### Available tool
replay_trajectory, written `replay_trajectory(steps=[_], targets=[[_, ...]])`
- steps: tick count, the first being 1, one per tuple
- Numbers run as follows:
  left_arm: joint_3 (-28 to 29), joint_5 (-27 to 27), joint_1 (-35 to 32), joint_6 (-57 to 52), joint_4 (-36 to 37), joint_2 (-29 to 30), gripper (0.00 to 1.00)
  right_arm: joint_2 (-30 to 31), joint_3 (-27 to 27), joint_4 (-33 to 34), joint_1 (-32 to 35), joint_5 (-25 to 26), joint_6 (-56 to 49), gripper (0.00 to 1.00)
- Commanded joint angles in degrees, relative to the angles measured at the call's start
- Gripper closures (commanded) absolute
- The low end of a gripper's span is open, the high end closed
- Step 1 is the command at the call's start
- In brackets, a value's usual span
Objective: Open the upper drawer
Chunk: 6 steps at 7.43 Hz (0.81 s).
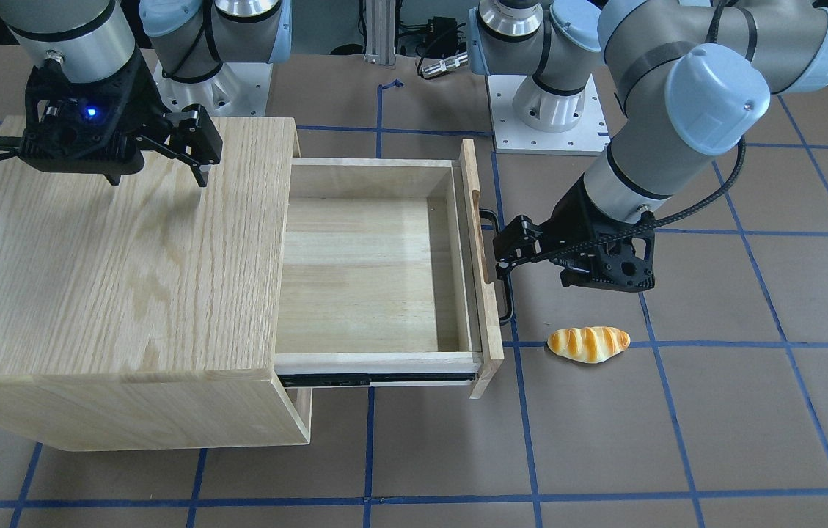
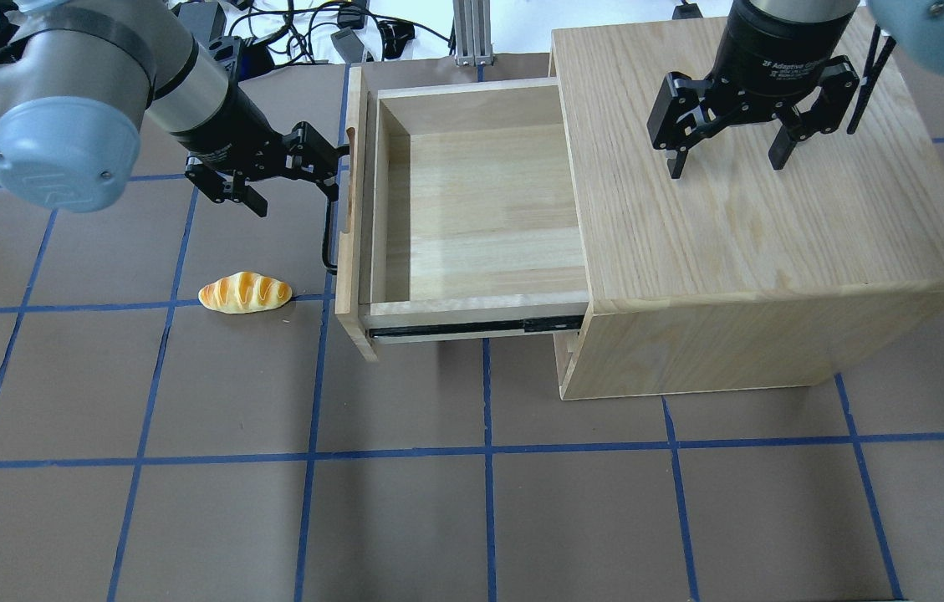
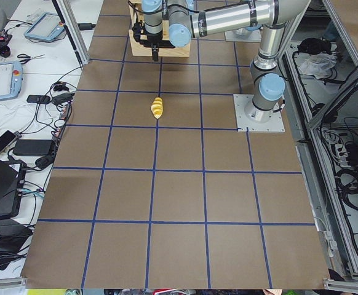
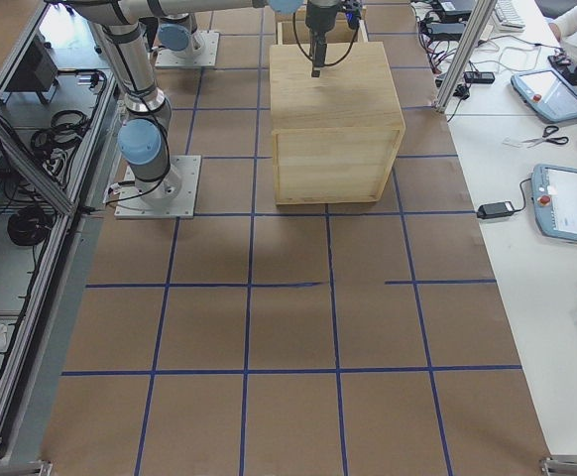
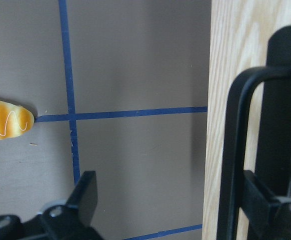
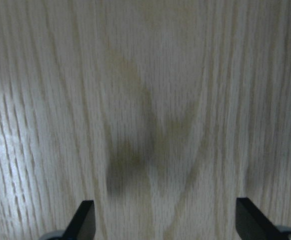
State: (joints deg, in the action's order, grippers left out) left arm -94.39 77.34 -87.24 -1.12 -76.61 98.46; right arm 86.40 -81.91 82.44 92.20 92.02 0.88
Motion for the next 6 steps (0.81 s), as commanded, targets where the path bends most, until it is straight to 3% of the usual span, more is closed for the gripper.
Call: replay_trajectory(steps=[1,4,6], targets=[[1.39,4.29,0.49,-0.12,-3.52,-2.12,0.0,0.0,0.0,0.0,0.0,0.0,0.0,0.0],[4.3,6.76,-0.12,3.56,-12.14,-7.83,0.0,0.0,0.0,0.0,0.0,0.0,0.0,0.0],[4.39,10.53,-1.88,3.67,-12.16,-9.86,0.0,0.0,0.0,0.0,0.0,0.0,0.0,0.0]])
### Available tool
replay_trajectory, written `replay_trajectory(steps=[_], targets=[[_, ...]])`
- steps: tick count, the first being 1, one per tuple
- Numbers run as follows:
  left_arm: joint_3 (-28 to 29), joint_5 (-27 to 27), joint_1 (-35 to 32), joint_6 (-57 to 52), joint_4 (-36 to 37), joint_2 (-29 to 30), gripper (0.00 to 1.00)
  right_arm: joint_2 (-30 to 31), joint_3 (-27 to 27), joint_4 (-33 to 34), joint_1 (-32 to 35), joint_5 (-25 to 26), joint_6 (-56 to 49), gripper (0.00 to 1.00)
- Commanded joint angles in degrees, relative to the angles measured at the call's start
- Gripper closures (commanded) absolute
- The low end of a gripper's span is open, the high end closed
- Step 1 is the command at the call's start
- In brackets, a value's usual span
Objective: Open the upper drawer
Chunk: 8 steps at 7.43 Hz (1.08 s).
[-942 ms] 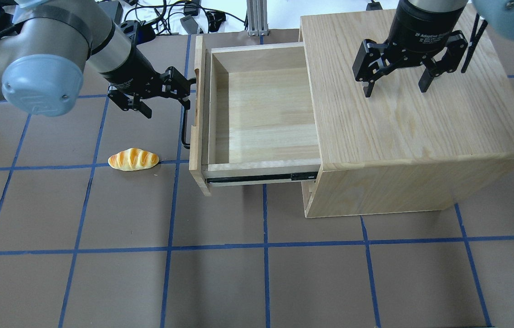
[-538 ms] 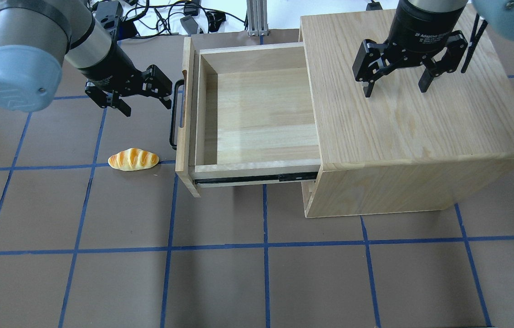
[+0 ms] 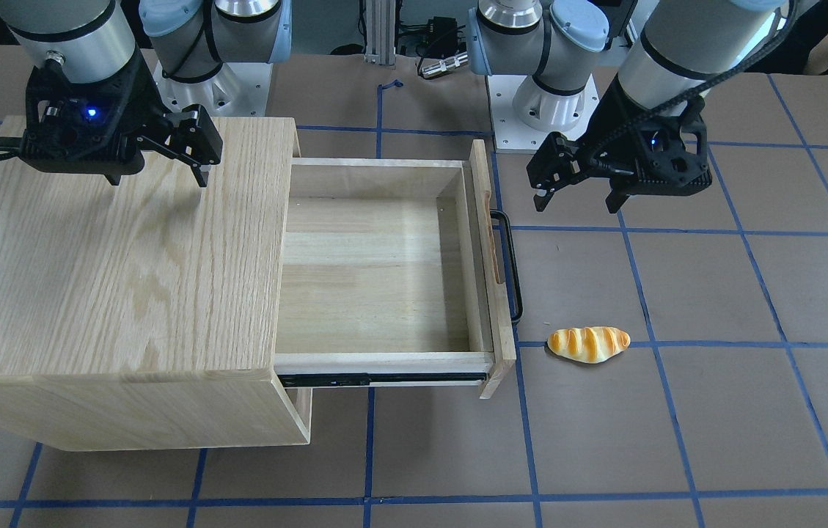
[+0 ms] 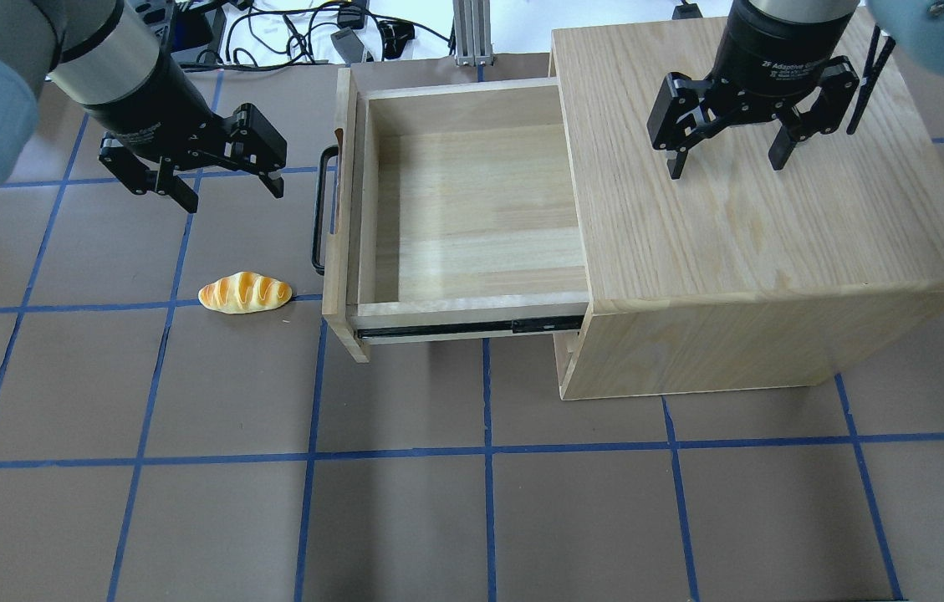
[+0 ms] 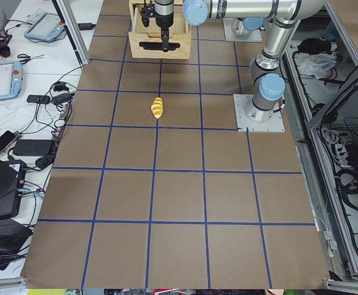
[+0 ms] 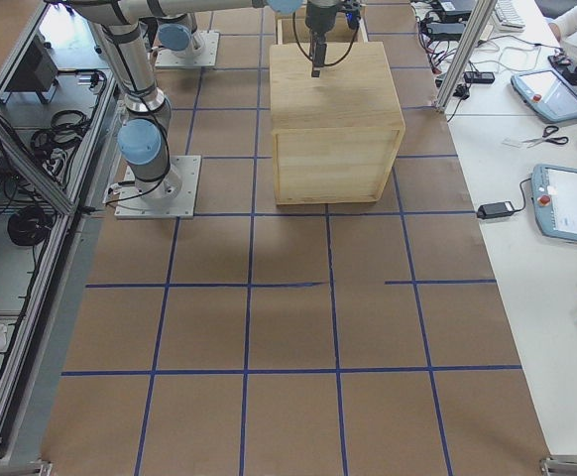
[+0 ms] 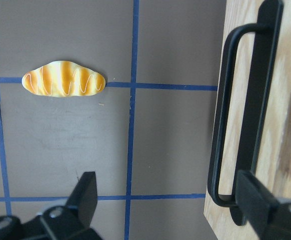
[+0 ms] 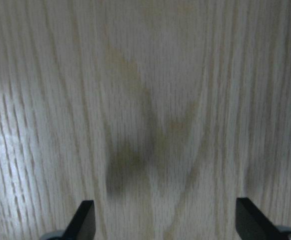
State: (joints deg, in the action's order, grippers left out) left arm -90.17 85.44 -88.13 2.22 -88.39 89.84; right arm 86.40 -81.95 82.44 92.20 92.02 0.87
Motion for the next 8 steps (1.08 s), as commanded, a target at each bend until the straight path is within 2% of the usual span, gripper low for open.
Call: replay_trajectory(steps=[1,8], targets=[[0.26,4.02,-1.51,0.33,-0.03,-0.64,0.0,0.0,0.04,0.0,0.0,0.0,0.01,0.0],[0.26,4.12,-1.61,-0.28,-0.03,-1.51,0.0,0.0,0.04,0.0,0.0,0.0,0.01,0.0]])
